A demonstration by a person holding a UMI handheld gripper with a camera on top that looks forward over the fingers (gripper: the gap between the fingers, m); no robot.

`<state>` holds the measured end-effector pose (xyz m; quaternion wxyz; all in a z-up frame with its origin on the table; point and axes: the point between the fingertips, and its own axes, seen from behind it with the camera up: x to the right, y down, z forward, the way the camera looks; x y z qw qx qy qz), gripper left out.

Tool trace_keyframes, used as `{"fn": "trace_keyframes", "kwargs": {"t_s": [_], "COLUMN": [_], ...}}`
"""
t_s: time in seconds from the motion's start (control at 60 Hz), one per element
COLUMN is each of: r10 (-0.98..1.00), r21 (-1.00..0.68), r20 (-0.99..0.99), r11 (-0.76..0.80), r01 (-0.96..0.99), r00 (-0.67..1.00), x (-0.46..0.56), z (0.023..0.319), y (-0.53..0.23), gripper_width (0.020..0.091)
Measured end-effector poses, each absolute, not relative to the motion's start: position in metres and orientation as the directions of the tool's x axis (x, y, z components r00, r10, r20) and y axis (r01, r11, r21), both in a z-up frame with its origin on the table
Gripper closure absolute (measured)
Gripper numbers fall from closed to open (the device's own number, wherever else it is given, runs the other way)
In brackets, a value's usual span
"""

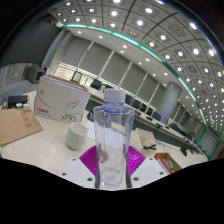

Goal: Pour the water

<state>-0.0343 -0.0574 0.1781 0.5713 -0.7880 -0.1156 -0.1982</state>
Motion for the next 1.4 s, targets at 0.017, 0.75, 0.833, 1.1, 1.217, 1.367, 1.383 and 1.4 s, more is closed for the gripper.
{"fn": "trace_keyframes", "kwargs": {"t_s": [0.017, 0.75, 0.833, 1.1, 1.217, 1.367, 1.383, 1.4], "r10": [-0.044, 0.076, 0.074, 0.102, 0.149, 0.190, 0.188, 0.197], "r21": [-0.841, 0.400, 0.439, 0.309, 0.009, -0.415, -0.453, -0.493], "r20": [0.473, 0.915, 0.897, 0.946, 0.989, 0.886, 0.868, 0.844], "r11": [-0.321, -0.050, -0.021, 0.007, -0.036, -0.078, -0.082, -0.084], "r01": [0.436, 0.915, 0.898, 0.951, 0.999, 0.906, 0.888, 0.866], "r00": [0.880, -0.396, -0.436, -0.308, -0.003, 0.422, 0.460, 0.499], "x": [-0.030, -0.019, -0.024, -0.024, -0.016, -0.016, -0.017, -0.017], "z": [0.181, 0.171, 0.166, 0.172, 0.181, 0.197, 0.199, 0.200], "y": [-0.052, 0.156, 0.159, 0.155, 0.147, 0.133, 0.131, 0.130], "gripper_width": [0.0756, 0.0759, 0.0756, 0.0757, 0.0755, 0.0753, 0.0751, 0.0753]}}
